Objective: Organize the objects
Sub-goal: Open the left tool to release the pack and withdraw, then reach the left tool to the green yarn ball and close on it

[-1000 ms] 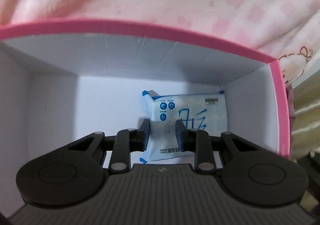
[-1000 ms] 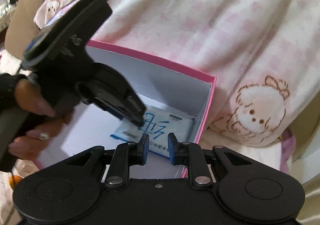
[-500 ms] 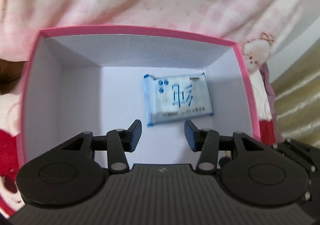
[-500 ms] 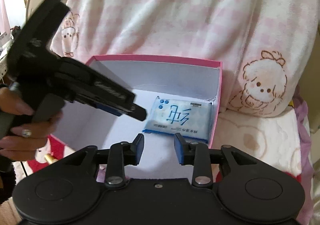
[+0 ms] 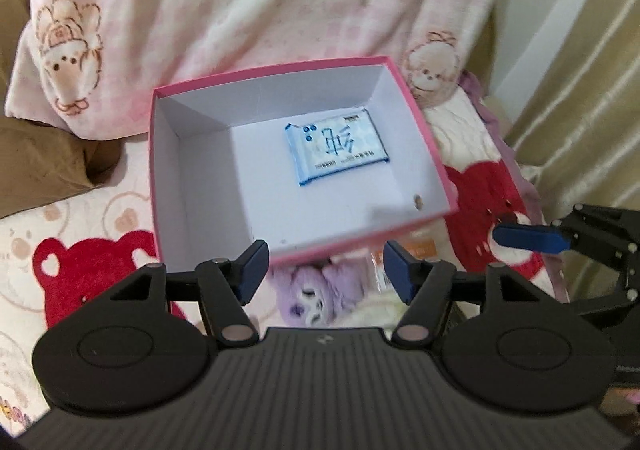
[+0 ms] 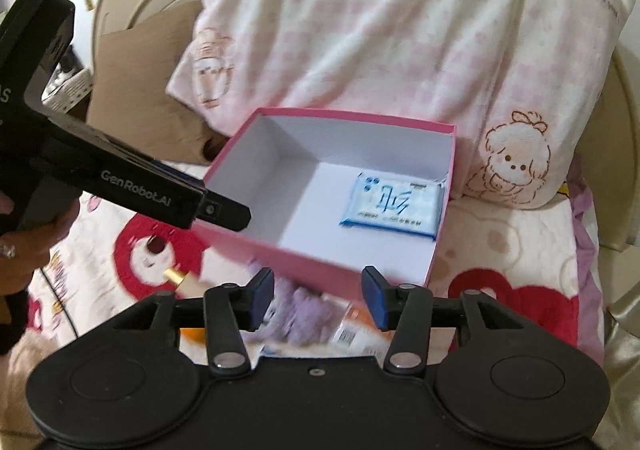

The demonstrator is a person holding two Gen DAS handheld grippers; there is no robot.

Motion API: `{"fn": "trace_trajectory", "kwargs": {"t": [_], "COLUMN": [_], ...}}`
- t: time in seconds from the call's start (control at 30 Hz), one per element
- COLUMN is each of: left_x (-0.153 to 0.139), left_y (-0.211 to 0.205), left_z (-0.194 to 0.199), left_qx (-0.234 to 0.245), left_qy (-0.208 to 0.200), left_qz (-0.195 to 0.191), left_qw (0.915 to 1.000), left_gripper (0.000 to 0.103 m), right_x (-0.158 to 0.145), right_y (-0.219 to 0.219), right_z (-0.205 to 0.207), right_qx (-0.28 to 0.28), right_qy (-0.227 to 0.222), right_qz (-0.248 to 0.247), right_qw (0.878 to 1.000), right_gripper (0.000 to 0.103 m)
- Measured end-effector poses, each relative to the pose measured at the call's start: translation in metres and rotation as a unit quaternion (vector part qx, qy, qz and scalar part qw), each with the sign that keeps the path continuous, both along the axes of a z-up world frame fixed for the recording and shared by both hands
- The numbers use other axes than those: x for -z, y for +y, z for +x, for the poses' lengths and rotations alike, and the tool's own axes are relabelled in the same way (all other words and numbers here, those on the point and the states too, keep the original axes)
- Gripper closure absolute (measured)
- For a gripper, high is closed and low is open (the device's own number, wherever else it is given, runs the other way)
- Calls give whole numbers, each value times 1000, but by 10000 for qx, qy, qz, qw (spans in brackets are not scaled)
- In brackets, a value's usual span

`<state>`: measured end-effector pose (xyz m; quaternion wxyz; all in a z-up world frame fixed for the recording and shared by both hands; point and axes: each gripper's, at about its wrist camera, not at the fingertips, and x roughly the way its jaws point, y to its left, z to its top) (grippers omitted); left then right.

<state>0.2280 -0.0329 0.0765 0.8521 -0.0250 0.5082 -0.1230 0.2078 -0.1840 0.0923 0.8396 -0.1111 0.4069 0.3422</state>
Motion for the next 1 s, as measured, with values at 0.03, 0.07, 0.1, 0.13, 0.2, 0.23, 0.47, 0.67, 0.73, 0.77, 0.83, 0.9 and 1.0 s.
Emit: {"fn": "trace_trajectory", "kwargs": {"t": [0.03, 0.07, 0.1, 0.13, 0.2, 0.23, 0.47, 0.67, 0.73, 0.77, 0.83, 0.9, 1.0], "left_x": [-2, -5, -9, -10, -14, -15, 6, 40, 52, 57, 69, 81, 100], "left_y": [-1, -1, -1, -2, -3, -3, -3, -9, -12, -14, -18, -24, -33], "left_z": [-5, -12, -19, -24, -37, -43, -76, -90, -93, -94, -98, -102, -105], "left_qx": [32, 64, 101, 119, 152, 167, 77, 65, 58, 29, 31, 29, 14], "left_qy": [-14, -25, -42, -57, -113, -128, 42, 154, 184, 183, 142, 109, 154], "left_qz": [-11, -24, -41, -45, -28, -29, -264, -267, -369, -412, -492, -572, -743], "left_qw": [10000, 10000, 9999, 9999, 9998, 9998, 9996, 9995, 9991, 9990, 9987, 9983, 9971], "left_gripper": [39, 38, 37, 36, 33, 32, 25, 22, 19, 18, 15, 11, 11], "right_x": [-4, -7, -10, -12, -13, -13, 2, 20, 30, 37, 50, 62, 78], "right_y": [-3, -5, -7, -9, -12, -13, -22, -26, -25, -24, -22, -23, -27], "right_z": [-7, -13, -20, -26, -36, -42, -69, -78, -82, -86, -89, -87, -83], "right_qx": [-33, -53, -83, -119, -185, -225, -517, -631, -729, -822, -923, -901, -843], "right_qy": [14, 29, 38, 47, 71, 94, 169, 242, 152, -4, -189, -190, -180], "right_qz": [-39, -81, -138, -191, -306, -351, -650, -757, -919, -1068, -1270, -1374, -1315], "right_qw": [10000, 9999, 9999, 9997, 9993, 9991, 9964, 9948, 9930, 9909, 9874, 9862, 9876], "right_gripper": [47, 46, 44, 43, 40, 39, 34, 30, 23, 16, 14, 14, 14]}}
